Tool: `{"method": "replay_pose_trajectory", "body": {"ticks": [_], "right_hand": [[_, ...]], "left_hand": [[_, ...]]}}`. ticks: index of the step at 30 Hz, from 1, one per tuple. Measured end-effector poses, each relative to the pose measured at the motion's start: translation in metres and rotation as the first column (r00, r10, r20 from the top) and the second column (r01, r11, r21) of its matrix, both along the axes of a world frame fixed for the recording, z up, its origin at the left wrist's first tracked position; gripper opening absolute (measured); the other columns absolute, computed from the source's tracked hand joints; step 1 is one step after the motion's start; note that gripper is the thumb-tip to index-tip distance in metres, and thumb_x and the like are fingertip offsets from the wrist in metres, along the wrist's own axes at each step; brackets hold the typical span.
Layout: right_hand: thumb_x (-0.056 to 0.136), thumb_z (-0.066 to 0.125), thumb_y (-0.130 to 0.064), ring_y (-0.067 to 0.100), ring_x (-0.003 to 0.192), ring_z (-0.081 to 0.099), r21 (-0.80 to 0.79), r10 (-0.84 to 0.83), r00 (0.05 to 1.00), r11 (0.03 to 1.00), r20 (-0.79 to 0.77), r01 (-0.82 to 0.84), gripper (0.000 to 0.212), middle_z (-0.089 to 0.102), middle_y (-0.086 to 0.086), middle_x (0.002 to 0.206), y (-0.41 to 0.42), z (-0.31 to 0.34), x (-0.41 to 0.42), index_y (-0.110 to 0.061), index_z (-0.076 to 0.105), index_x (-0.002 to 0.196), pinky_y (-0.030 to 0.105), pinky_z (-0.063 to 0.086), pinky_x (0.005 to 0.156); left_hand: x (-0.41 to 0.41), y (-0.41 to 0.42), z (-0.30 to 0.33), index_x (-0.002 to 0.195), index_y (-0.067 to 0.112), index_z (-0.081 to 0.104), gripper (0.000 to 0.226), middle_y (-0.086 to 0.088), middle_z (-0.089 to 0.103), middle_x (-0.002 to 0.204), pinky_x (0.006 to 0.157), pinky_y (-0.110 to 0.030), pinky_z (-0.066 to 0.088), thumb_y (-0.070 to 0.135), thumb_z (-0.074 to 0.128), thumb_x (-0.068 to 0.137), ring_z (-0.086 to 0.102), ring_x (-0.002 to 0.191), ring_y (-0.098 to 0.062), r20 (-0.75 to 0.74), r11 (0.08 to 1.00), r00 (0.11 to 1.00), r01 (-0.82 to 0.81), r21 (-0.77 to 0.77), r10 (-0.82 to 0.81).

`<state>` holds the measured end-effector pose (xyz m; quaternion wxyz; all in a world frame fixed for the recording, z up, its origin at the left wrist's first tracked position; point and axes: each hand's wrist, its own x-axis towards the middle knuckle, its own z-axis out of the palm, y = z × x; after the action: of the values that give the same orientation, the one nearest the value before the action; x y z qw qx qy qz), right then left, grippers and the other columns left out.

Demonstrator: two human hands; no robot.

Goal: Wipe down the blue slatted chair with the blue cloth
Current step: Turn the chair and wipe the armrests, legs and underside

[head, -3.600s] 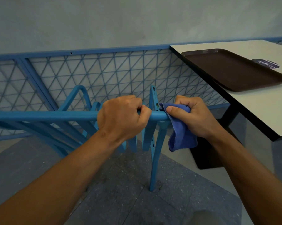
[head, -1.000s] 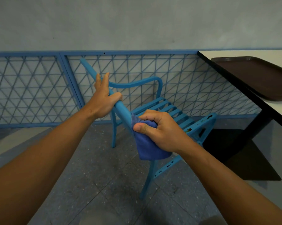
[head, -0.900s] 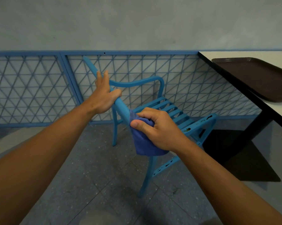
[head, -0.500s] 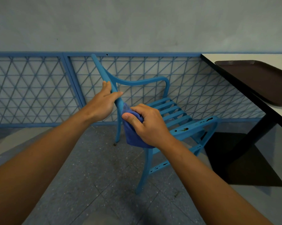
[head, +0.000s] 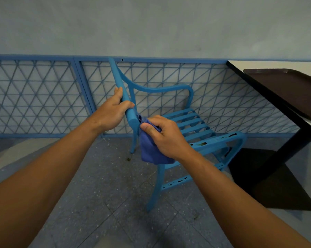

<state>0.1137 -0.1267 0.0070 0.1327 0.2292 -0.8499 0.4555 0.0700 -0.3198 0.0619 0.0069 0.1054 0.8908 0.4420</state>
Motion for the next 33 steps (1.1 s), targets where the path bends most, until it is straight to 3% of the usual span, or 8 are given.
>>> {"method": "replay_pose_trajectory", "body": {"ticks": [2, 4, 7, 9, 11, 15, 23, 33], "right_hand": [[0.103, 0.055, -0.031, 0.011, 0.077, 0.052, -0.002, -0.024, 0.999, 1.0, 0.036, 0.024, 0.035, 0.052, -0.004, 0.076, 0.013, -0.005, -0.001, -0.024, 0.056, 0.068, 0.029, 0.04, 0.071], [0.104, 0.054, -0.031, 0.017, 0.078, 0.053, -0.019, -0.047, 0.997, 0.999, 0.059, 0.048, 0.039, 0.052, 0.003, 0.077, 0.025, -0.008, 0.002, -0.016, 0.053, 0.067, 0.036, 0.041, 0.072], [0.103, 0.056, -0.03, 0.009, 0.075, 0.053, -0.048, -0.04, 0.996, 0.998, 0.074, 0.044, 0.031, 0.055, -0.009, 0.077, 0.031, -0.01, 0.01, -0.031, 0.058, 0.072, 0.03, 0.04, 0.071], [0.101, 0.059, -0.033, 0.004, 0.097, 0.062, -0.083, -0.02, 0.993, 0.996, 0.116, 0.03, 0.014, 0.069, -0.014, 0.104, 0.026, -0.009, 0.014, -0.033, 0.07, 0.108, 0.027, 0.048, 0.083], [0.099, 0.063, -0.035, 0.0, 0.111, 0.061, -0.132, -0.052, 0.994, 0.989, 0.094, 0.064, 0.036, 0.068, -0.012, 0.122, 0.013, -0.002, 0.015, -0.029, 0.062, 0.134, 0.021, 0.049, 0.093], [0.096, 0.068, -0.025, 0.002, 0.107, 0.066, -0.304, -0.117, 0.991, 0.948, -0.062, 0.092, 0.025, 0.073, -0.008, 0.113, -0.023, 0.014, 0.015, -0.019, 0.073, 0.119, 0.023, 0.052, 0.093], [0.094, 0.07, -0.026, 0.007, 0.096, 0.064, -0.239, -0.262, 0.953, 0.945, -0.151, 0.222, 0.031, 0.067, -0.003, 0.105, -0.022, -0.053, 0.01, -0.013, 0.073, 0.122, 0.034, 0.053, 0.08], [0.09, 0.074, -0.028, 0.008, 0.086, 0.066, -0.327, -0.256, 0.953, 0.925, -0.162, 0.193, 0.022, 0.068, -0.005, 0.093, -0.04, -0.013, 0.009, -0.018, 0.078, 0.11, 0.029, 0.053, 0.076]], "left_hand": [[0.002, 0.0, 0.001, 0.157, 0.014, 0.026, 0.057, 0.013, 0.017, 0.161, 0.076, -0.002, 0.036, 0.025, 0.047, 0.105, 0.046, 0.103, 0.014, 0.0, 1.0, 1.0, 0.0, -0.016, 0.0], [0.01, 0.003, 0.004, 0.162, 0.014, 0.011, 0.065, 0.009, 0.002, 0.168, 0.083, -0.002, 0.03, 0.031, 0.043, 0.107, 0.039, 0.123, 0.006, 0.031, 0.999, 0.999, -0.009, -0.035, 0.01], [0.019, 0.007, 0.008, 0.157, 0.015, 0.022, 0.054, 0.004, 0.003, 0.169, 0.067, 0.006, 0.032, 0.033, 0.037, 0.109, 0.042, 0.091, 0.014, 0.015, 0.998, 1.0, 0.017, -0.054, -0.017], [0.024, 0.008, 0.009, 0.152, 0.022, 0.027, 0.045, 0.002, 0.008, 0.169, 0.067, 0.01, 0.029, 0.033, 0.035, 0.109, 0.043, 0.09, 0.018, -0.007, 0.998, 1.0, 0.025, -0.053, -0.025], [0.022, 0.007, 0.003, 0.16, 0.019, 0.014, 0.056, 0.005, 0.002, 0.169, 0.085, 0.009, 0.02, 0.035, 0.033, 0.11, 0.035, 0.13, 0.012, -0.032, 0.997, 0.999, 0.025, -0.071, -0.028], [0.019, 0.001, -0.005, 0.162, 0.019, 0.0, 0.063, 0.005, -0.008, 0.169, 0.117, -0.014, 0.001, 0.037, 0.03, 0.11, -0.005, 0.153, -0.002, -0.045, 0.997, 0.999, 0.019, -0.08, -0.023], [0.026, -0.002, -0.017, 0.162, 0.029, 0.006, 0.06, 0.019, -0.008, 0.167, 0.097, 0.01, 0.003, 0.042, 0.027, 0.108, -0.003, 0.149, 0.009, -0.075, 1.0, 0.997, 0.016, 0.019, -0.014], [0.027, -0.005, -0.016, 0.162, 0.03, 0.007, 0.059, 0.02, -0.009, 0.167, 0.102, 0.007, 0.004, 0.042, 0.026, 0.107, -0.003, 0.148, 0.011, -0.062, 0.999, 0.997, 0.042, 0.01, -0.041]]}}
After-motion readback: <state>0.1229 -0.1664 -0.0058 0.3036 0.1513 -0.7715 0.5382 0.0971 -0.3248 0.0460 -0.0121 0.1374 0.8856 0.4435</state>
